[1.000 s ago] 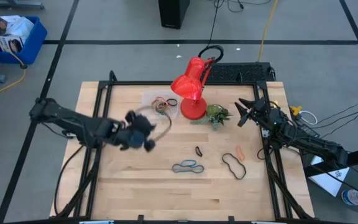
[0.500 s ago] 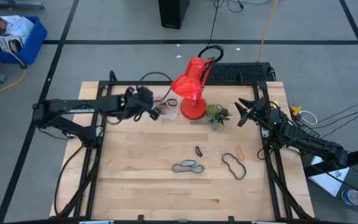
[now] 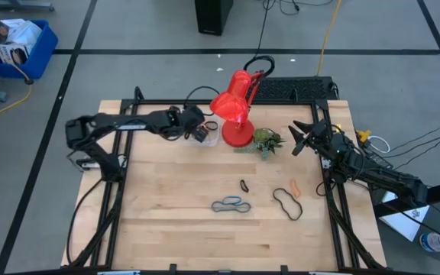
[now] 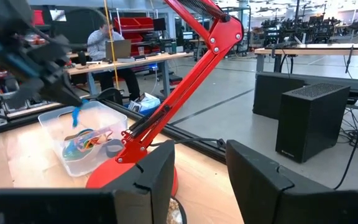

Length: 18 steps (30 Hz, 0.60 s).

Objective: Pick and place rubber bands into bin
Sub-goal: Put the bottom blue rubber band into the transparent bin

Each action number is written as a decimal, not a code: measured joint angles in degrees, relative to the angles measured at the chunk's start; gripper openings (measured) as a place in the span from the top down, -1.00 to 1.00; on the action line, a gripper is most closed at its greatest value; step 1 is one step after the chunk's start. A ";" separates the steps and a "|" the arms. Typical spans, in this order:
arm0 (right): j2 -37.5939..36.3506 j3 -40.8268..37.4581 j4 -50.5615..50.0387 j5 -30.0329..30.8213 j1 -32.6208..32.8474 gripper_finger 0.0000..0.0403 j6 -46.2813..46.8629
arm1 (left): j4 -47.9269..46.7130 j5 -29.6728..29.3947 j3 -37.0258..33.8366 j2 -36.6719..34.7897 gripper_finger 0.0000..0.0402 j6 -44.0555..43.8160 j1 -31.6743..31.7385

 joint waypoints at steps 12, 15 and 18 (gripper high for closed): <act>0.13 -0.01 -0.21 0.08 0.00 0.30 -0.24 | 2.29 4.16 0.00 6.24 0.87 -0.04 2.11; 0.13 -0.02 -0.21 0.08 0.00 0.30 -0.24 | 3.48 4.27 0.00 6.23 0.86 -0.03 1.85; 0.13 -0.01 -0.21 0.10 0.00 0.30 -0.24 | 4.71 4.27 0.00 6.21 0.86 -0.03 1.72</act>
